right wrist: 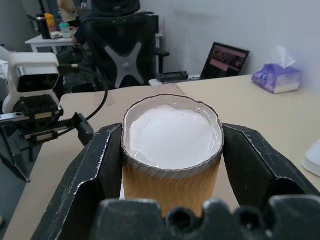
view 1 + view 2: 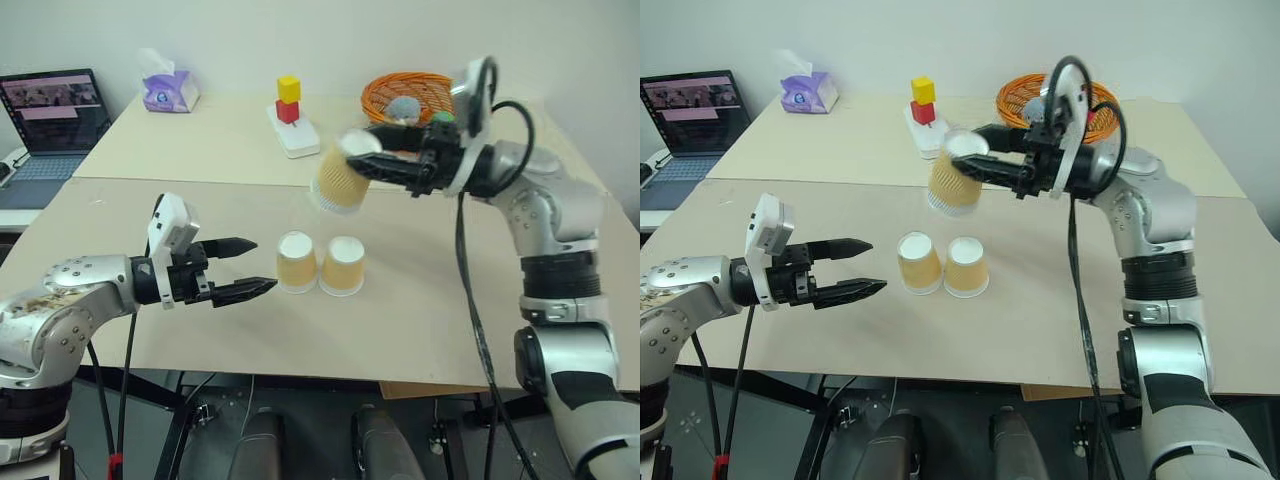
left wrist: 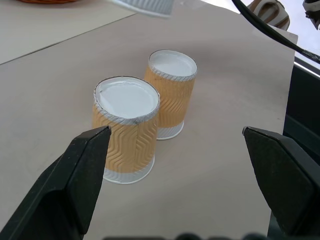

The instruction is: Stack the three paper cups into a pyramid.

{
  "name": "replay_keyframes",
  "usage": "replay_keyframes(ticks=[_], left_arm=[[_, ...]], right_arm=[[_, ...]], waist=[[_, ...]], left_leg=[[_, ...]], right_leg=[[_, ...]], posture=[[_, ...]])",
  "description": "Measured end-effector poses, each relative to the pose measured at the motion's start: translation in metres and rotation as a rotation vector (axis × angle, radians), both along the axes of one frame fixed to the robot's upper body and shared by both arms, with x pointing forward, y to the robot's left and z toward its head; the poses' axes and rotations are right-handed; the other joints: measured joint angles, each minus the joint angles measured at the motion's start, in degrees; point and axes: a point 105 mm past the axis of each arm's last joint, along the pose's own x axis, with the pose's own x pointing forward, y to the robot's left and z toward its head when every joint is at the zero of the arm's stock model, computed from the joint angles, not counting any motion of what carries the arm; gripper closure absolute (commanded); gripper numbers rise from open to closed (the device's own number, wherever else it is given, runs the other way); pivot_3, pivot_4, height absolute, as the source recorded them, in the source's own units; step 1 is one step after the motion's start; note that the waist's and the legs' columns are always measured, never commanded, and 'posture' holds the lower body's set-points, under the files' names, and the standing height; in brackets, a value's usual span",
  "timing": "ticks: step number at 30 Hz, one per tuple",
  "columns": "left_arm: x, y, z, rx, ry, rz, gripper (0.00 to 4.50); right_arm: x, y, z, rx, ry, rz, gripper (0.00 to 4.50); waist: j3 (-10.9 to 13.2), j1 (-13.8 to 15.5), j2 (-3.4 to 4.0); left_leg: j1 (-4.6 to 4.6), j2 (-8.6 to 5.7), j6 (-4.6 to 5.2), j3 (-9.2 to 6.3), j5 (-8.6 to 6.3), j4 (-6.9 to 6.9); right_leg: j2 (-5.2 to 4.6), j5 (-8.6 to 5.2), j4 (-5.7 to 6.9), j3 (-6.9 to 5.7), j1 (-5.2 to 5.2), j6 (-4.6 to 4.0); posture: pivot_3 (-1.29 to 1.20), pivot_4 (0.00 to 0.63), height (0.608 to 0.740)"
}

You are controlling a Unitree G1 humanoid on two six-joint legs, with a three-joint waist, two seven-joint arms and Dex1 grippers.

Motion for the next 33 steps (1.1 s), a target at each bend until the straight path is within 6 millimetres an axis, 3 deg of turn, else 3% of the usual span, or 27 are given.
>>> replay_keyframes(ticks=[12, 17, 25, 33], left_arm=[[0.0, -0.007, -0.009, -0.008, 0.019, -0.022, 0.0], [0.002, -0.007, -0.012, -0.006, 0.027, -0.017, 0.0], [0.002, -0.009, -0.013, 0.0, 0.019, -0.03, 0.0], [0.002, -0.009, -0.014, -0.001, 0.02, -0.031, 0.0]], right_arm=[[-0.021, 0.009, -0.003, -0.06, 0.077, 0.098, 1.69], [-0.026, 0.024, -0.009, -0.09, 0.09, 0.128, 1.69], [-0.026, 0.037, -0.018, -0.104, 0.107, 0.139, 1.69], [-0.023, 0.036, -0.019, -0.11, 0.078, 0.123, 1.69]], waist=[[0.0, -0.4, 0.02], [0.0, -0.5, 0.02], [0.0, -0.4, 0.02], [0.0, -0.4, 0.03]], left_leg=[[0.03, 0.04, 0.0, -0.03, 0.0, -0.02], [0.03, 0.04, 0.0, -0.03, 0.0, -0.02], [0.02, 0.03, 0.0, -0.03, 0.0, -0.03], [0.02, 0.03, 0.0, -0.03, 0.0, -0.03]], right_leg=[[0.06, 0.0, 0.01, -0.01, -0.01, 0.0], [0.06, 0.0, 0.01, 0.0, -0.01, 0.0], [0.05, 0.0, -0.01, -0.01, -0.01, 0.0], [0.06, 0.0, -0.01, -0.02, -0.01, 0.0]], posture=[[0.0, 0.15, 0.658], [0.0, 0.15, 0.658], [0.0, 0.15, 0.658], [0.0, 0.15, 0.658]])
